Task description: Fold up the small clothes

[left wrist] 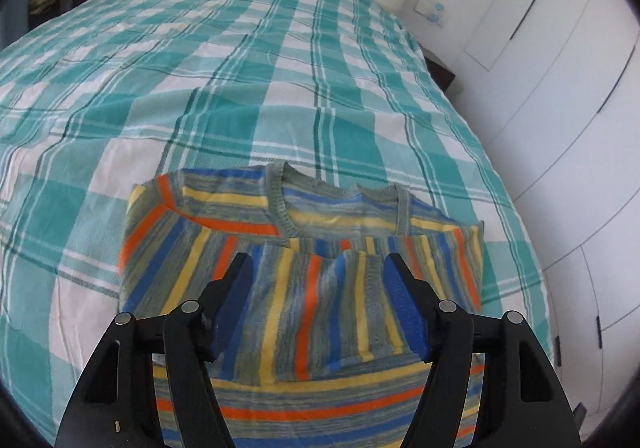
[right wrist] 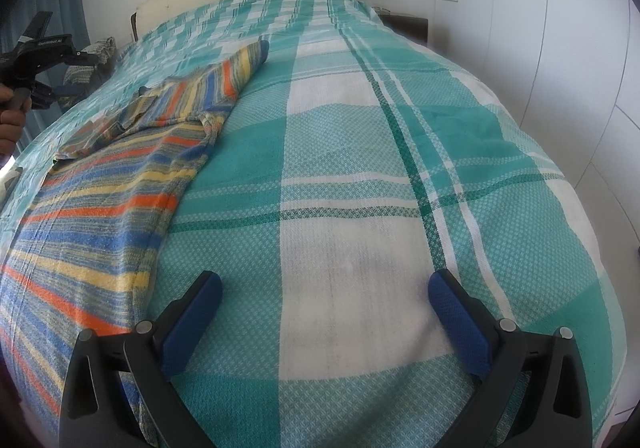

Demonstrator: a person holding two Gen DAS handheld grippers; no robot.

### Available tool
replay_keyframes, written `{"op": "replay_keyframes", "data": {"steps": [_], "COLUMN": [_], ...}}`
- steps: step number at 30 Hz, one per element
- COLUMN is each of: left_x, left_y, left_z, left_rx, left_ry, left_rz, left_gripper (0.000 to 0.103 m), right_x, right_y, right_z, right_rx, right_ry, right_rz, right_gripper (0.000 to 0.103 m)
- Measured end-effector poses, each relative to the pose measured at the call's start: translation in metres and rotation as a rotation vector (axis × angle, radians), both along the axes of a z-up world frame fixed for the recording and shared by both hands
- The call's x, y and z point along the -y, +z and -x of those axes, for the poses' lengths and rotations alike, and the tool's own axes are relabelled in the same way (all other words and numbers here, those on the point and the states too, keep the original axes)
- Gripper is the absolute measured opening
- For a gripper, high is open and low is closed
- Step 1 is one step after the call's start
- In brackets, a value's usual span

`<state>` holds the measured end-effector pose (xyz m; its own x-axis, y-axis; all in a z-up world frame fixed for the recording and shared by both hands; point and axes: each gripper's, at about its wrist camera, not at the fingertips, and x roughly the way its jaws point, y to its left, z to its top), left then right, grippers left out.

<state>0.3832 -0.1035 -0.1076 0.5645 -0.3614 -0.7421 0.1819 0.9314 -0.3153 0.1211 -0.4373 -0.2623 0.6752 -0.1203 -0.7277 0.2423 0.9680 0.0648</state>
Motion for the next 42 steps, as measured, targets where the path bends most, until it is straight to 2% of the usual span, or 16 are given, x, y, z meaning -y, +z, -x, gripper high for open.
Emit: {"op": "replay_keyframes", "data": {"steps": [2,5,6,7,8,9,13,16,20,22,23,24,26,29,33,42], "left_x": [-0.015,-0.032,-0.038,-0.044,-0.05,-0.055,-0.083,-0.107,-0.16,-0.183,-0.189,-0.19,-0.182,-0.173,-0.176,-0.172], "left_y": [-0.024,-0.087,-0.096,-0.094,-0.089,-0.085,-0.06,-0.055,-0.08,-0.106,-0.109,-0.105,-0.104,-0.112,-0.112,-0.114], "left_z": [-0.002,-0.004,0.0,0.009,0.014,0.02,0.062,0.103,0.15,0.176,0.184,0.184,0.176,0.177,0.175,0.179], "left_rx": [-0.012,-0.157,-0.156,-0.11,-0.102,-0.112,-0.085,-0.067,-0.087,-0.103,-0.085,-0.084,-0.097,-0.042,-0.046,-0.02], "left_ry": [0.073,0.114,0.104,0.098,0.116,0.134,0.121,0.135,0.263,0.328,0.359,0.378,0.35,0.296,0.338,0.345], "left_rz": [-0.094,-0.33,-0.358,-0.336,-0.335,-0.33,-0.204,-0.215,-0.219,-0.259,-0.261,-0.246,-0.249,-0.323,-0.302,-0.33], "left_gripper": [0.074,0.078,0.083,0.085,0.092,0.093,0.094,0.096,0.099,0.099,0.101,0.102,0.103,0.103,0.103,0.103], "right_x": [0.0,0.0,-0.001,-0.001,-0.001,-0.001,-0.001,-0.001,-0.001,-0.001,-0.001,-0.001,-0.001,-0.003,-0.003,-0.001], "right_y": [0.0,-0.001,-0.001,-0.001,-0.001,-0.001,-0.001,-0.001,-0.001,-0.001,-0.001,-0.001,-0.001,-0.001,-0.001,-0.001], "right_z": [0.0,-0.001,0.0,0.0,-0.001,-0.001,-0.001,-0.001,-0.001,-0.001,-0.001,-0.001,-0.001,-0.002,-0.003,-0.002], "right_rx": [-0.001,-0.005,-0.005,-0.005,-0.005,-0.004,-0.007,-0.008,-0.007,-0.008,-0.007,-0.007,-0.006,-0.007,-0.004,0.002], "right_ry": [0.002,0.003,0.003,0.003,0.003,0.003,0.004,0.004,0.004,0.004,0.004,0.003,0.002,-0.004,-0.005,-0.004], "right_rz": [-0.002,0.002,0.002,0.001,0.001,0.001,0.003,0.003,0.005,0.004,0.006,0.007,0.013,0.034,0.036,0.027], "right_gripper": [0.103,0.103,0.103,0.103,0.103,0.103,0.103,0.103,0.103,0.103,0.103,0.103,0.103,0.103,0.103,0.103]}}
